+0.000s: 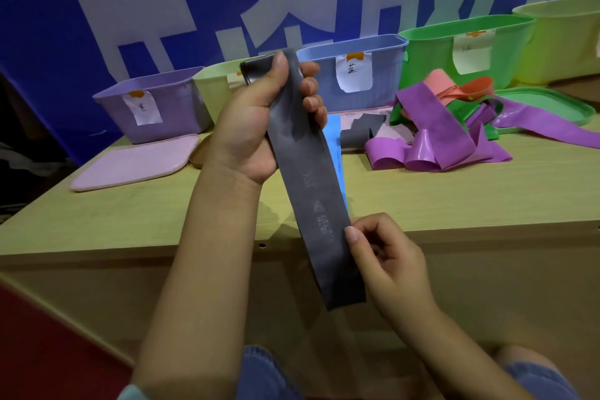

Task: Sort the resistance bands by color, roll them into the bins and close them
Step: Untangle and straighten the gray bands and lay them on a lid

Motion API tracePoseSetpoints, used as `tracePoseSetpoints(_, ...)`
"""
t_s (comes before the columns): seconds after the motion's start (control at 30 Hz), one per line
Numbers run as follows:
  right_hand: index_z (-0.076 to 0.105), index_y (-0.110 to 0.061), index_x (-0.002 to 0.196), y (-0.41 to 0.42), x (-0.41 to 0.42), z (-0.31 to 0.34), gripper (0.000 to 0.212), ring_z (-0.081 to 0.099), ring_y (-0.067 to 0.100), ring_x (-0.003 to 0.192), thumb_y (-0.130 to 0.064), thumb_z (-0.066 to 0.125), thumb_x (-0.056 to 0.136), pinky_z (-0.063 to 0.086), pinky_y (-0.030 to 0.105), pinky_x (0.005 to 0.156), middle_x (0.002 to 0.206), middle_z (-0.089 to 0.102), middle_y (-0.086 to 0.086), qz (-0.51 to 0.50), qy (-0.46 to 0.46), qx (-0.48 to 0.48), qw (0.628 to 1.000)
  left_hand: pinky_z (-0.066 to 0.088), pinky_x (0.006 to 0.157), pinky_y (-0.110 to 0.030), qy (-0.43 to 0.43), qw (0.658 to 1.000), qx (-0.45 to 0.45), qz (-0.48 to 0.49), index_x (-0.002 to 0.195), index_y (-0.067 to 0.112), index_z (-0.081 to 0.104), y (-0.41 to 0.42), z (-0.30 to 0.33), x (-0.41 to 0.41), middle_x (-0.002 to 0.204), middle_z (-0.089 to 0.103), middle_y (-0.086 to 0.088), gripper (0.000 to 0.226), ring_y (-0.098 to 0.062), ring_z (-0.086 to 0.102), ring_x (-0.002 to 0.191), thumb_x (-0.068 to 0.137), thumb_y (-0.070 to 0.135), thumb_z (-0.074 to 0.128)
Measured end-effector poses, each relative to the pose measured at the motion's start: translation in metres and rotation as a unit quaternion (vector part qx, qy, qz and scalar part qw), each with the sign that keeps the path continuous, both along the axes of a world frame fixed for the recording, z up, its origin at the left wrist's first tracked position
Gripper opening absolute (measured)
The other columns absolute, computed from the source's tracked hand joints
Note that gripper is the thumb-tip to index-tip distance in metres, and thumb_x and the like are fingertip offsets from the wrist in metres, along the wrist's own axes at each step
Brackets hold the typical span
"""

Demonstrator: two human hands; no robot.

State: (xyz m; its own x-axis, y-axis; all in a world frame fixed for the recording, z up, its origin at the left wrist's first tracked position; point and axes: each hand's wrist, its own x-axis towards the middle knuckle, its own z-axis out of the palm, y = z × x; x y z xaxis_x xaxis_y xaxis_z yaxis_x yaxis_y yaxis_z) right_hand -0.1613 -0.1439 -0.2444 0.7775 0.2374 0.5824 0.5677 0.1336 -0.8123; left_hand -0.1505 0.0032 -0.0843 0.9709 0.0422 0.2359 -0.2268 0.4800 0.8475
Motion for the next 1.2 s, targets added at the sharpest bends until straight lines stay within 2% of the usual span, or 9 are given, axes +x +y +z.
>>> tracePoseSetpoints(0.17, 0.046, -0.033, 0.092, 0.013, -0.003, -0.013, 0.006, 0.058, 0.0, 0.067, -0.038, 0.045, 0.088, 0.042, 0.011, 0.056, 0.077, 0.06, -0.017, -0.057, -0.001, 0.014, 0.998, 0.049, 0.056, -0.022, -0.007, 1.0, 0.003, -0.008, 0.092, 0.006, 0.055, -0.003, -0.002, -0.002, 0.064, 0.053, 0.001, 0.036, -0.007, 0.052, 0.053, 0.102, 0.03, 0.031)
tracePoseSetpoints(0.27, 0.043, -0.034, 0.108, 0.019, -0.006, -0.017, 0.02, 0.062, 0.002, 0.072, -0.04, 0.044, 0.089, 0.045, 0.011, 0.061, 0.075, 0.063, -0.008, -0.028, 0.013, 0.017, 0.999, 0.048, 0.056, -0.022, -0.011, 1.0, 0.023, -0.008, 0.093, 0.006, 0.055, -0.002, -0.003, -0.004, 0.065, 0.053, 0.001, 0.035, -0.007, 0.052, 0.053, 0.103, 0.03, 0.031)
tracePoseSetpoints(0.4, 0.057, -0.03, 0.088, 0.019, -0.006, -0.018, 0.037, 0.06, -0.004, 0.069, -0.064, 0.058, 0.074, 0.043, 0.01, 0.06, 0.075, 0.065, -0.018, 0.083, 0.081, 0.001, 0.993, 0.047, 0.054, -0.022, -0.009, 0.999, 0.034, -0.002, 0.093, 0.006, 0.055, -0.001, -0.006, -0.007, 0.064, 0.052, 0.001, 0.037, -0.007, 0.049, 0.052, 0.103, 0.031, 0.03)
tracePoseSetpoints(0.53, 0.064, -0.023, 0.081, 0.02, -0.007, -0.034, 0.036, 0.063, -0.006, 0.071, -0.056, 0.061, 0.067, 0.045, 0.012, 0.063, 0.073, 0.069, -0.016, 0.164, 0.159, -0.062, 0.972, 0.046, 0.055, -0.021, -0.019, 0.999, 0.026, 0.009, 0.092, 0.006, 0.054, 0.008, -0.008, -0.011, 0.064, 0.051, 0.002, 0.038, -0.007, 0.048, 0.053, 0.104, 0.031, 0.028)
tracePoseSetpoints(0.67, 0.061, -0.02, 0.066, 0.021, -0.004, -0.05, 0.036, 0.058, -0.002, 0.06, -0.055, 0.064, 0.068, 0.043, 0.019, 0.058, 0.064, 0.064, -0.007, 0.123, 0.216, -0.141, 0.958, 0.046, 0.055, -0.022, -0.011, 0.999, 0.039, 0.014, 0.093, 0.006, 0.055, 0.014, -0.016, -0.014, 0.065, 0.052, 0.002, 0.037, -0.008, 0.049, 0.053, 0.103, 0.031, 0.029)
tracePoseSetpoints(0.8, 0.064, -0.027, 0.072, 0.018, -0.004, -0.062, 0.01, 0.062, -0.006, 0.069, -0.032, 0.063, 0.082, 0.045, 0.014, 0.061, 0.07, 0.068, -0.013, 0.11, 0.206, -0.162, 0.959, 0.044, 0.054, -0.022, 0.003, 0.999, 0.03, 0.016, 0.093, 0.005, 0.055, 0.013, -0.03, -0.012, 0.063, 0.051, 0.002, 0.036, -0.008, 0.047, 0.051, 0.102, 0.03, 0.031)
tracePoseSetpoints(1.0, 0.064, -0.027, 0.08, -0.013, 0.004, -0.028, 0.05, 0.06, -0.005, 0.069, -0.074, 0.051, 0.074, 0.045, 0.018, 0.061, 0.075, 0.067, -0.009, 0.115, 0.058, -0.31, 0.942, 0.042, 0.052, -0.022, -0.015, 1.0, -0.017, 0.003, 0.092, 0.004, 0.054, 0.014, -0.046, -0.014, 0.061, 0.049, 0.001, 0.036, -0.008, 0.044, 0.049, 0.102, 0.029, 0.03)
tracePoseSetpoints(1.1, 0.064, -0.036, 0.08, -0.032, 0.007, 0.017, 0.026, 0.063, -0.004, 0.072, -0.061, 0.056, 0.075, 0.045, 0.01, 0.063, 0.081, 0.068, -0.019, 0.106, 0.015, -0.311, 0.944, 0.041, 0.051, -0.021, -0.009, 1.0, -0.017, 0.013, 0.09, 0.004, 0.055, 0.016, -0.055, -0.014, 0.06, 0.049, 0.002, 0.035, -0.008, 0.044, 0.048, 0.1, 0.029, 0.032)
tracePoseSetpoints(1.2, 0.069, -0.025, 0.08, -0.039, 0.022, 0.065, 0.028, 0.066, 0.004, 0.07, -0.049, 0.055, 0.077, 0.05, 0.016, 0.067, 0.074, 0.07, -0.009, 0.09, -0.023, -0.318, 0.944, 0.039, 0.05, -0.021, -0.001, 1.0, -0.022, 0.021, 0.087, 0.005, 0.056, 0.014, -0.062, -0.013, 0.057, 0.047, 0.003, 0.035, -0.007, 0.042, 0.046, 0.1, 0.029, 0.034)
